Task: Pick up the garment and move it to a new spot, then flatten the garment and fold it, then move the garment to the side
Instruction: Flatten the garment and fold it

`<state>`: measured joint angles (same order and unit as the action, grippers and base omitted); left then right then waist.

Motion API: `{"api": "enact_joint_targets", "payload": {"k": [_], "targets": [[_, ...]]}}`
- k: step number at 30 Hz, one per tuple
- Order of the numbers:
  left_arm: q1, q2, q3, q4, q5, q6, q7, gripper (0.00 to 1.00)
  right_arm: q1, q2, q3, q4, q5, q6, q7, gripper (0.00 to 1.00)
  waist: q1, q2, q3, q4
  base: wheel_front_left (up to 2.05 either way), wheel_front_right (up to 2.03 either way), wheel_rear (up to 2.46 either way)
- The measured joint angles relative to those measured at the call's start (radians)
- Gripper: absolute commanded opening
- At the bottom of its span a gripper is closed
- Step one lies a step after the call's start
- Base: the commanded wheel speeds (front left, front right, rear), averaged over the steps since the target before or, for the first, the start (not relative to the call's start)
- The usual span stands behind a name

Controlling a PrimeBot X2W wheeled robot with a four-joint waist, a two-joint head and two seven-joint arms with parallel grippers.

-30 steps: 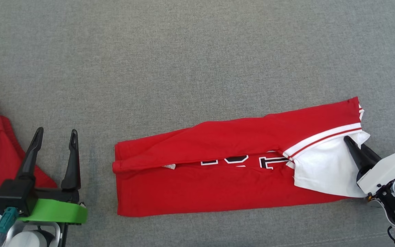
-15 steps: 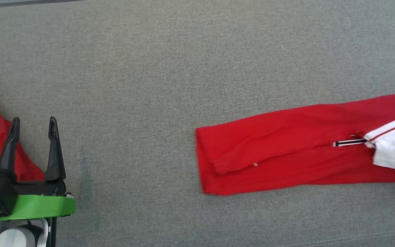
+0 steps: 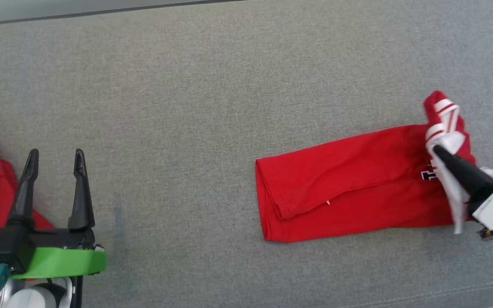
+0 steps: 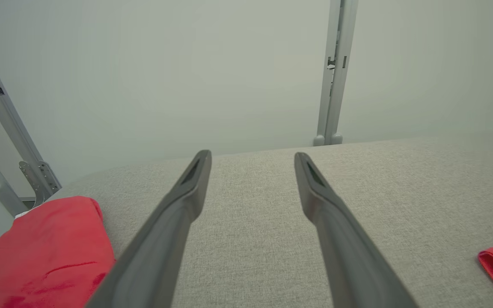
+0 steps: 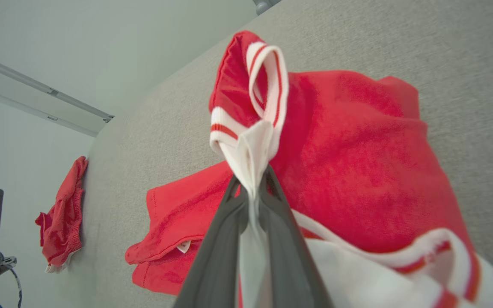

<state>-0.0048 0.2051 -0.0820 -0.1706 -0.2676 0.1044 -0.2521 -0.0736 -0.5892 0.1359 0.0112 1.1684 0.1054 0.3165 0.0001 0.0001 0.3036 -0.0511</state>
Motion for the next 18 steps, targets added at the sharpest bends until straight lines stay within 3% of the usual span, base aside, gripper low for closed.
{"api": "enact_joint_targets", "payload": {"k": [4, 9, 15, 18], "targets": [[-0.001, -0.005, -0.018, 0.000, 0.000, -0.016, 0.000, 1.00, 0.000, 0.065, 0.137, -0.111, -0.042, 0.001, 0.029, 0.00, 0.0000, 0.0000, -0.008, -0.004, 0.00, 0.00, 0.00], [-0.008, -0.020, -0.040, 0.004, 0.001, -0.042, 0.000, 1.00, -0.021, 0.175, 0.263, -0.136, -0.177, -0.008, 0.008, 0.00, -0.0001, 0.0000, -0.007, -0.007, 0.00, 0.00, 0.00], [-0.033, -0.043, -0.080, 0.021, 0.004, -0.071, 0.000, 1.00, -0.111, 0.332, 0.362, -0.075, -0.321, -0.082, -0.064, 0.00, 0.0000, 0.0000, -0.002, 0.001, 0.00, 0.00, 0.00], [-0.037, -0.056, -0.088, 0.038, 0.010, -0.086, 0.000, 1.00, -0.153, 0.377, 0.429, -0.014, -0.411, -0.108, -0.081, 0.00, 0.0000, 0.0000, -0.001, 0.012, 0.00, 0.00, 0.00]]}}
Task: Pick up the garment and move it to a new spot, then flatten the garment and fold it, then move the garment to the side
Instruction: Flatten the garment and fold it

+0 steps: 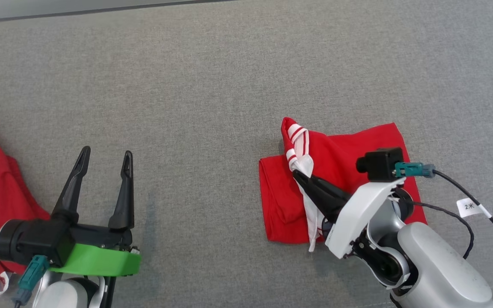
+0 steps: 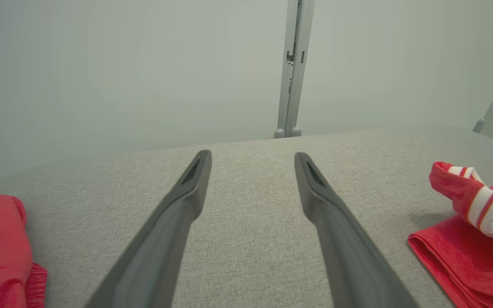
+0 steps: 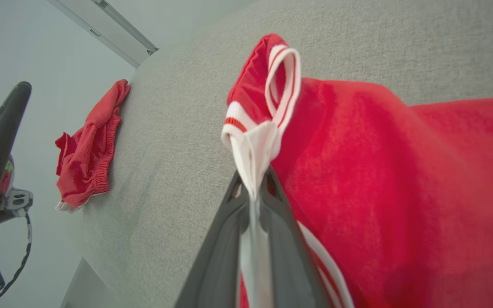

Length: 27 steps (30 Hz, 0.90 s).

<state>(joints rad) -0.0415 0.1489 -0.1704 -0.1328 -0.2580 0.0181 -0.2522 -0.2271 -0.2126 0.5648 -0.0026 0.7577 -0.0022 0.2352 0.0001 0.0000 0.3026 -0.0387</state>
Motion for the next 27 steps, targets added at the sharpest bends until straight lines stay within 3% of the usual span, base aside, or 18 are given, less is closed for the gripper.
{"api": "enact_joint_targets", "payload": {"k": [8, 9, 10, 12, 19, 25, 27], "targets": [[-0.002, -0.008, 0.024, 0.018, 0.001, -0.002, 0.000, 1.00, -0.040, 0.029, 0.056, 0.105, -0.093, -0.028, -0.028, 0.00, 0.0000, 0.0000, 0.003, 0.029, 0.00, 0.00, 0.00], [-0.002, -0.008, 0.027, 0.020, 0.001, -0.002, 0.000, 1.00, -0.045, 0.034, 0.060, 0.114, -0.098, -0.033, -0.032, 0.08, 0.0000, 0.0000, 0.003, 0.029, 0.00, 0.00, 0.00], [-0.002, -0.008, 0.028, 0.022, 0.004, -0.002, 0.000, 1.00, -0.051, 0.040, 0.068, 0.122, -0.104, -0.034, -0.034, 0.32, 0.0000, 0.0000, 0.003, 0.030, 0.00, 0.00, 0.00], [-0.002, -0.011, 0.029, 0.024, 0.011, -0.002, 0.000, 1.00, -0.061, 0.046, 0.086, 0.135, -0.114, -0.034, -0.037, 1.00, 0.0000, 0.0000, 0.004, 0.030, 0.00, 0.00, 0.00], [-0.002, -0.012, 0.047, 0.029, 0.016, -0.009, 0.000, 1.00, -0.094, 0.036, 0.144, 0.122, -0.196, -0.013, -0.053, 1.00, -0.0001, 0.0000, 0.006, 0.025, 0.00, 0.00, 0.00], [0.000, -0.010, 0.085, 0.024, 0.018, -0.009, 0.000, 1.00, -0.095, 0.039, 0.085, -0.031, -0.181, -0.008, -0.121, 1.00, -0.0001, 0.0000, 0.009, 0.011, 0.00, 0.00, 0.00], [0.000, -0.011, 0.092, 0.024, 0.018, -0.009, 0.000, 1.00, -0.090, 0.030, 0.029, -0.069, -0.152, -0.029, -0.144, 1.00, -0.0001, 0.0000, 0.010, 0.005, 0.00, 0.00, 0.00]]}}
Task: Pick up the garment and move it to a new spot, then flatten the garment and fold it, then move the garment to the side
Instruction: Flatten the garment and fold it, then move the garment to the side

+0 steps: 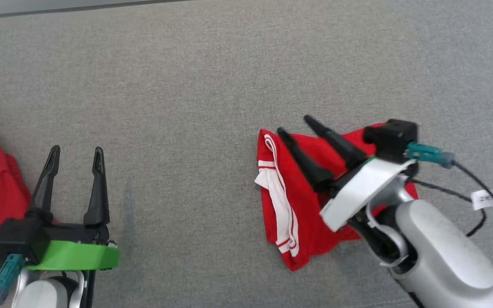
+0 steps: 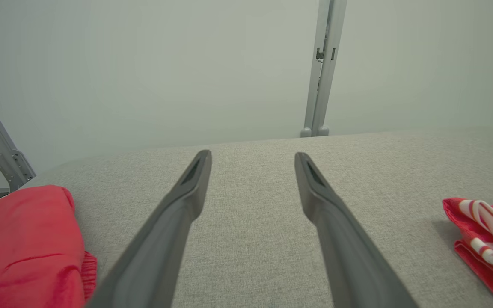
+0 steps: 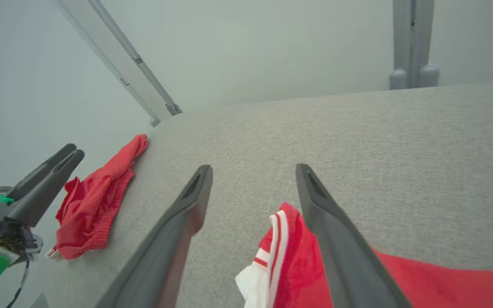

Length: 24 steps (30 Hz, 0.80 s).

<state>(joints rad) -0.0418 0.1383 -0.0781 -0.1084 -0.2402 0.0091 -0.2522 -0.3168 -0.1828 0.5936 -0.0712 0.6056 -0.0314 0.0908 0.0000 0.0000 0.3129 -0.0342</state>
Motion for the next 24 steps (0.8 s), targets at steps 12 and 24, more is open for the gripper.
{"api": "enact_joint_targets", "payload": {"k": [12, 24], "targets": [[-0.001, -0.029, -0.007, -0.030, 0.006, -0.008, -0.001, 1.00, 0.199, -0.133, -0.249, 0.168, 0.148, -0.051, -0.040, 1.00, 0.0000, 0.0000, 0.005, -0.012, 0.00, 0.00, 0.00], [0.000, -0.044, -0.010, 0.007, 0.007, -0.018, -0.001, 1.00, 0.204, -0.179, -0.279, 0.218, 0.172, -0.012, -0.051, 1.00, 0.0000, 0.0000, -0.002, 0.038, 0.00, 0.00, 0.00]]}}
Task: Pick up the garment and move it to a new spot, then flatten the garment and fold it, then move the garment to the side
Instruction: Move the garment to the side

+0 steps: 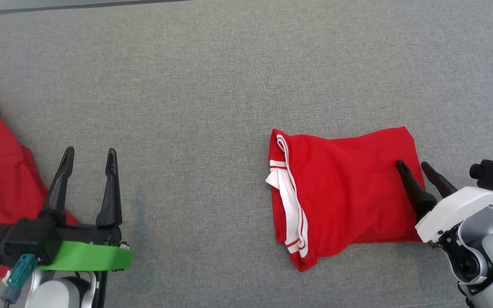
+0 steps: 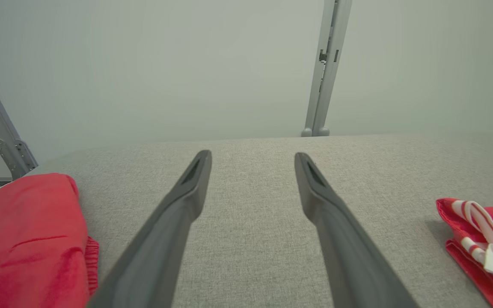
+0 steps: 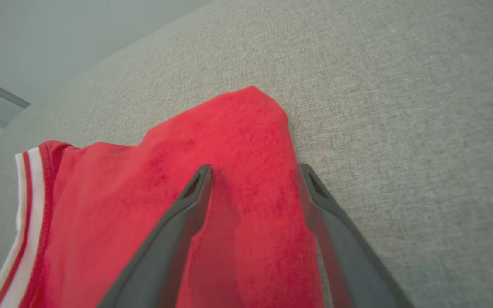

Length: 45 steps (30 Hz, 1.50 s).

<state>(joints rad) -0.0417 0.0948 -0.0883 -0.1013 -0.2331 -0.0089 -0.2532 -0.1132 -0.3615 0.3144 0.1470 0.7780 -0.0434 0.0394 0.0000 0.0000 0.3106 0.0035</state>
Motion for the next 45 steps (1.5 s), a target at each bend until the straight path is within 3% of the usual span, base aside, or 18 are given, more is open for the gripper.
{"api": "enact_joint_targets", "payload": {"k": [7, 22, 27, 28, 29, 30, 35, 39, 40, 45], "targets": [[0.009, -0.009, 0.017, 0.011, 0.000, 0.000, 0.000, 1.00, 0.012, -0.015, 0.024, 0.046, 0.024, 0.025, 0.041, 1.00, 0.0000, 0.0000, -0.008, 0.016, 0.00, 0.00, 0.00], [0.026, -0.013, 0.024, 0.032, 0.000, -0.009, 0.000, 1.00, 0.022, -0.052, -0.019, 0.064, 0.062, 0.026, 0.078, 1.00, 0.0000, 0.0000, -0.013, 0.034, 0.00, 0.00, 0.00], [0.026, -0.015, 0.031, 0.035, 0.000, -0.009, 0.000, 1.00, 0.021, -0.025, 0.000, 0.064, 0.108, 0.059, 0.104, 1.00, 0.0000, 0.0000, -0.014, 0.033, 0.00, 0.00, 0.00], [0.026, -0.016, 0.031, 0.035, 0.000, -0.009, 0.000, 1.00, 0.018, -0.011, 0.007, 0.064, 0.118, 0.066, 0.110, 0.91, 0.0000, 0.0000, -0.014, 0.032, 0.00, 0.00, 0.00], [0.026, -0.016, 0.031, 0.036, 0.000, -0.009, 0.000, 1.00, 0.013, -0.001, 0.016, 0.064, 0.123, 0.071, 0.115, 0.33, 0.0000, 0.0000, -0.014, 0.031, 0.00, 0.00, 0.00], [0.026, -0.017, 0.030, 0.037, 0.000, -0.010, 0.000, 1.00, 0.006, 0.003, 0.024, 0.064, 0.124, 0.080, 0.122, 0.00, 0.0000, 0.0000, -0.015, 0.030, 0.00, 0.00, 0.00], [0.026, -0.020, 0.027, 0.037, 0.001, -0.019, 0.000, 1.00, -0.044, -0.027, 0.054, 0.051, 0.117, 0.110, 0.182, 0.00, 0.0000, 0.0000, -0.015, 0.028, 0.00, 0.00, 0.00], [0.026, -0.021, 0.044, 0.035, 0.002, -0.019, 0.000, 1.00, -0.128, -0.103, -0.007, 0.005, 0.113, 0.113, 0.191, 0.00, 0.0000, 0.0000, -0.012, 0.025, 0.00, 0.00, 0.00], [0.026, -0.021, 0.052, 0.032, 0.011, -0.019, 0.000, 1.00, -0.181, -0.164, -0.054, 0.001, 0.104, 0.110, 0.204, 0.00, 0.0000, 0.0001, -0.008, 0.023, 0.00, 0.00, 0.00], [0.025, -0.020, 0.045, 0.029, 0.023, -0.028, 0.000, 1.00, -0.234, -0.291, -0.129, 0.081, 0.088, 0.052, 0.281, 0.00, 0.0000, 0.0000, 0.008, 0.018, 0.00, 0.00, 0.00]]}}
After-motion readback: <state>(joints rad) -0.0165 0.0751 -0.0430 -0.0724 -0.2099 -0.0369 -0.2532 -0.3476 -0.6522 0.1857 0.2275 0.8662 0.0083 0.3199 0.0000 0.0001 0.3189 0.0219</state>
